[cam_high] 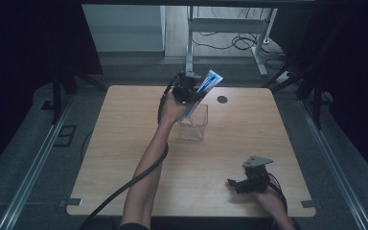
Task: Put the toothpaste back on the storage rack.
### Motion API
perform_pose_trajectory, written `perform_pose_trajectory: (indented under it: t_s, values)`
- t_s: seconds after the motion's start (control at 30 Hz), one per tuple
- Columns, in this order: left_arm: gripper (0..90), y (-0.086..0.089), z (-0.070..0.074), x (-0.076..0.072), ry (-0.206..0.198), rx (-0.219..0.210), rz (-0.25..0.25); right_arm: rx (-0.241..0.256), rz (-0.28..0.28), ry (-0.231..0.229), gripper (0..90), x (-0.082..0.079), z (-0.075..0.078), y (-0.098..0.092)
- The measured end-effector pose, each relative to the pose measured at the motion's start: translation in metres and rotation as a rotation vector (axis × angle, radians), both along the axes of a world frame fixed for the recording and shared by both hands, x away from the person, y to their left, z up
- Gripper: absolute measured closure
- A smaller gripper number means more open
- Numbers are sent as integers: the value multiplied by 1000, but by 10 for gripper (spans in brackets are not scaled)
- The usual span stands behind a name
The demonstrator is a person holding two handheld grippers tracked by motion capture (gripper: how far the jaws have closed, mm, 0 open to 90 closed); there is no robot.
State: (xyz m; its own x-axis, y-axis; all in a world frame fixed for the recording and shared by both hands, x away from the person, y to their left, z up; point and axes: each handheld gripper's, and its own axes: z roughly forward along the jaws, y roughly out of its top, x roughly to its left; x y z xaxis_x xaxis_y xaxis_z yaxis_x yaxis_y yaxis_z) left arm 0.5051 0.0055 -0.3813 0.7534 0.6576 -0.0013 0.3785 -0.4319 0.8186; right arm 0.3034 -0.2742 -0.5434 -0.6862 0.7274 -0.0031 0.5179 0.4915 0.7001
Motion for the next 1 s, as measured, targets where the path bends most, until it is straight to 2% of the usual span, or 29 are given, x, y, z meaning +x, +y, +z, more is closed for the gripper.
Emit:
perform_pose_trajectory:
  t_s: [0.2, 0.33, 0.47, 0.8, 1.0]
  values:
    - [738, -4, -8, 5, -19, -9, 3, -1, 0, -1, 2, 0, 0, 0]
    - [737, -6, -17, 6, -36, 11, 0, -1, 0, -1, 2, 0, 0, 0]
    - [736, -7, -24, 7, -43, 6, 0, 1, 0, 1, 1, 0, 0, 0]
    - [733, -9, -41, 1, -62, -4, -5, 0, 1, -1, 3, 0, 0, 0]
    - [731, -9, -48, -1, -55, -3, -7, 0, 0, -1, 3, 0, 0, 0]
